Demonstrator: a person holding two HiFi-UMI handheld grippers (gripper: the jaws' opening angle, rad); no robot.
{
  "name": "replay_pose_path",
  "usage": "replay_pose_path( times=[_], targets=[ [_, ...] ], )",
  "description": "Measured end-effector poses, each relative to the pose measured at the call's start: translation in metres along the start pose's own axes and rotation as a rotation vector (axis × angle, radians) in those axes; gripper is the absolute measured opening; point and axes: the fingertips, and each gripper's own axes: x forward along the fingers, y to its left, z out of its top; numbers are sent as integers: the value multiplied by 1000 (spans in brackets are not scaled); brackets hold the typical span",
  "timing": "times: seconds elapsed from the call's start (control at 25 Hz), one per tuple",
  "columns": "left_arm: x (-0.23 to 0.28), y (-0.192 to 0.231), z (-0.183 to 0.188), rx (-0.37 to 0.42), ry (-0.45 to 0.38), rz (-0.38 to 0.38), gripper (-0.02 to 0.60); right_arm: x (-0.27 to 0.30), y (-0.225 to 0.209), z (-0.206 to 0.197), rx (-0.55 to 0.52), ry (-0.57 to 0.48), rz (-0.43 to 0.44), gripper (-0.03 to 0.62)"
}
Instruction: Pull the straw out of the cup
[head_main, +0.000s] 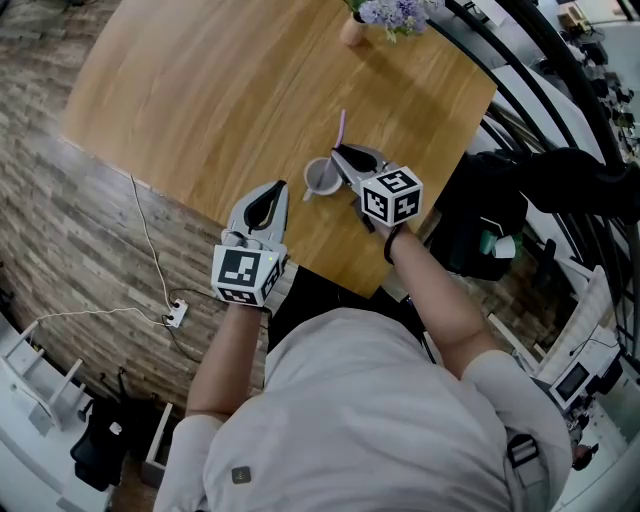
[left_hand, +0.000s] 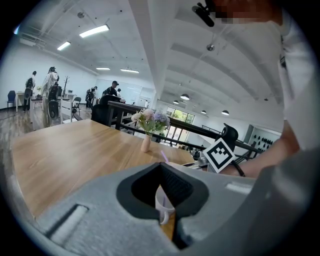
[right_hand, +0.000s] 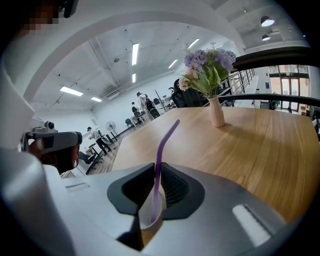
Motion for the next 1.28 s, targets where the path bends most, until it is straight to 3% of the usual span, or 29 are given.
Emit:
replay_pose_path(
  times=[0.28, 0.6, 1.28],
  targets=[
    [-2, -11, 2, -24, -9, 2, 5, -7, 7, 5, -20, -18, 28, 43],
    [-14, -37, 10, 0, -36, 13, 5, -40, 21, 22, -55, -88, 52, 43],
    [-93, -118, 55, 72, -181, 94, 5, -172, 85, 75, -165, -265, 120, 43]
  ],
)
